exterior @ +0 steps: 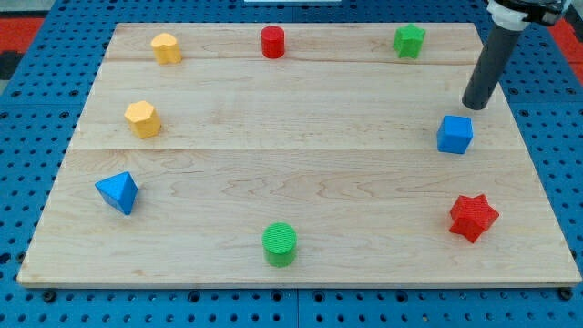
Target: Slide blue cube parallel right to yellow hexagon
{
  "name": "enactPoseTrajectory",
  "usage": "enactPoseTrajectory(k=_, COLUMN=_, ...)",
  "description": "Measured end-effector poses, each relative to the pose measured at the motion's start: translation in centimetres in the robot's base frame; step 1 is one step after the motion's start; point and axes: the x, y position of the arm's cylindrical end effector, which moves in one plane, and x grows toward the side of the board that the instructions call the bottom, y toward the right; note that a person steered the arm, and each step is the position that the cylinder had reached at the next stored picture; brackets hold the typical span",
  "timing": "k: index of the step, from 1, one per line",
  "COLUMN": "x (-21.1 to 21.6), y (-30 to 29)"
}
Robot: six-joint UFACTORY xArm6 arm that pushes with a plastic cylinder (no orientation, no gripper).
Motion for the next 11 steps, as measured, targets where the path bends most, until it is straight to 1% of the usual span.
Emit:
enactPoseTrajectory(k=1, x=4.5, y=1.0)
enactPoseTrajectory(k=2, x=6.5, y=-2.4)
enactPoseTrajectory(k=3, x=2.5, y=-4.7)
enactPoseTrajectory(k=4, x=-1.7, y=-12.0)
enactPoseTrajectory(k=5, x=-3.8, y=-20.3)
enactPoseTrajectory(k=6, x=-3.6, y=-23.9)
enactPoseTrajectory(k=7, x=-1.4, y=-15.8)
enactPoseTrajectory(k=8, x=-1.0, y=-15.8)
enactPoseTrajectory(k=9, x=2.0, y=-21.9)
enactPoseTrajectory(k=11, x=6.7, y=-28.8)
